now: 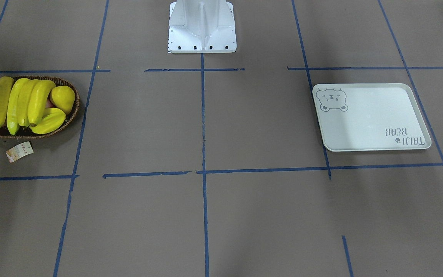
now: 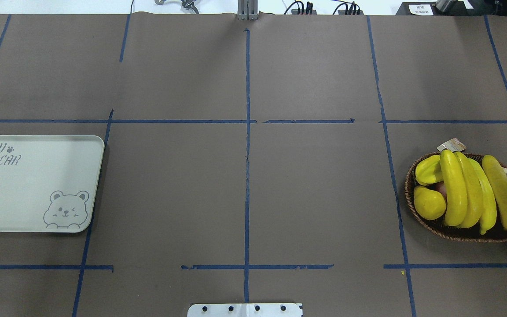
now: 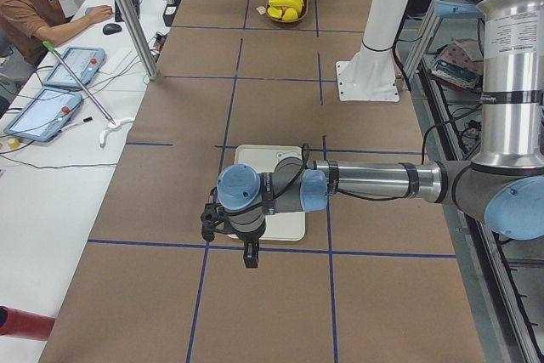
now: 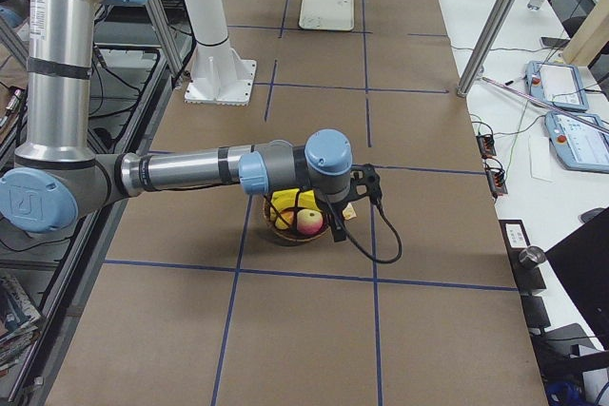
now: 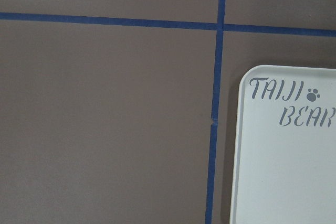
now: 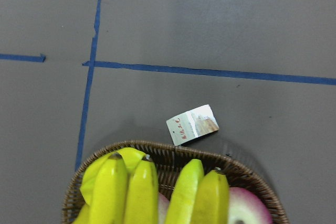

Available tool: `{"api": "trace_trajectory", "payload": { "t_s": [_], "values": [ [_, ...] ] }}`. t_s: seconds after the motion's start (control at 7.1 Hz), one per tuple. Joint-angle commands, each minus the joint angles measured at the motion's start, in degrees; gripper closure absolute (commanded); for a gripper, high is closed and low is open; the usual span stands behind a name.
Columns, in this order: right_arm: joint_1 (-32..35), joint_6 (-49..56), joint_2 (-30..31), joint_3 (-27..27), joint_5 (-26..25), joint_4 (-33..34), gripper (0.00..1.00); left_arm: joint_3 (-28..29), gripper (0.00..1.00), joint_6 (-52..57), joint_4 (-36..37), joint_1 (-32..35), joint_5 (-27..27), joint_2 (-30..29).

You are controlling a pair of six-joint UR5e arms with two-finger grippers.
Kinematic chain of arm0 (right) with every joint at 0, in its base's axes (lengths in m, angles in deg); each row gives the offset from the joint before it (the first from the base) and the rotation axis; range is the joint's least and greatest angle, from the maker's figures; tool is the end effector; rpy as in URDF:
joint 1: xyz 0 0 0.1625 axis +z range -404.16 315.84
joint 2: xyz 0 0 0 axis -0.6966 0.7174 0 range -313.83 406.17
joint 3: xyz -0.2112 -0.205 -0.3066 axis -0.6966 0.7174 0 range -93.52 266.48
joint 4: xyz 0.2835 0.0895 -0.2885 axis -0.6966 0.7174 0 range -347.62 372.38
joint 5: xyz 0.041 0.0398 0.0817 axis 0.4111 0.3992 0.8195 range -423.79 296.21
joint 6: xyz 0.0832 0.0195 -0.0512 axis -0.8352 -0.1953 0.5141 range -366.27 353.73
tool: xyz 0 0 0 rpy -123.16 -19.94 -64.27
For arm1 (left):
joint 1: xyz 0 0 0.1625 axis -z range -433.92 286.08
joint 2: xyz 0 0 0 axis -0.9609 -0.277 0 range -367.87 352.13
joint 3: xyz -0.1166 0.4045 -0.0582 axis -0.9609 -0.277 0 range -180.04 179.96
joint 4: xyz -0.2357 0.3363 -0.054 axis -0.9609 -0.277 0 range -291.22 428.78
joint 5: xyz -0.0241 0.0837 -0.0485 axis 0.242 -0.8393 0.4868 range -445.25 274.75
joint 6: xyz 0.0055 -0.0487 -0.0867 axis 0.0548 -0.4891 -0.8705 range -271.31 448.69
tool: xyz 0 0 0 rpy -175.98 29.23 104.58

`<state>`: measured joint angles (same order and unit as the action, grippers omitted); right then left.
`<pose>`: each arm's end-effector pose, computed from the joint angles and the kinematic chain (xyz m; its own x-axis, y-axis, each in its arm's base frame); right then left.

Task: Transfer all bananas from basket to plate

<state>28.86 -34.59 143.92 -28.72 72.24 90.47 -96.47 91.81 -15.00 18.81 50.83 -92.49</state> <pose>-0.0690 -0.4366 0.4774 0.6145 -0.0803 0.7848 -0.0420 0.9901 0.1341 -0.0827 -0.4419 0.6562 0.6913 -0.0435 -0.7212 0.0098 0.9987 -0.0509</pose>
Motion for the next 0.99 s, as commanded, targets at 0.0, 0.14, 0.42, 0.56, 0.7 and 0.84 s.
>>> {"api": "trace_trajectory", "payload": {
  "t_s": [0.0,0.14,0.42,0.56,0.7,0.84],
  "values": [
    [-10.6,-23.4,0.2,-1.7,-7.9,-8.5,0.00,-0.1,0.00,-0.1,-0.1,0.0,0.1,0.1],
    [-14.3,-28.9,0.9,-4.7,-11.7,-8.4,0.00,0.0,0.00,-0.1,-0.1,0.0,0.1,0.1],
    [-20.8,-34.5,3.8,-8.1,-15.6,-8.4,0.00,0.3,0.00,0.0,-0.2,0.0,0.1,0.1],
    [-25.2,-37.6,4.4,-8.8,-20.7,-8.4,0.00,0.4,0.00,0.1,-0.2,0.0,0.1,0.1],
    [-27.3,-37.8,6.8,-8.6,-22.0,-8.2,0.00,0.5,0.00,0.2,-0.2,0.0,0.1,0.1],
    [-29.6,-37.8,9.1,-8.5,-23.4,-7.9,0.00,0.5,0.00,0.2,-0.2,0.0,0.1,0.1]
  ]
}}
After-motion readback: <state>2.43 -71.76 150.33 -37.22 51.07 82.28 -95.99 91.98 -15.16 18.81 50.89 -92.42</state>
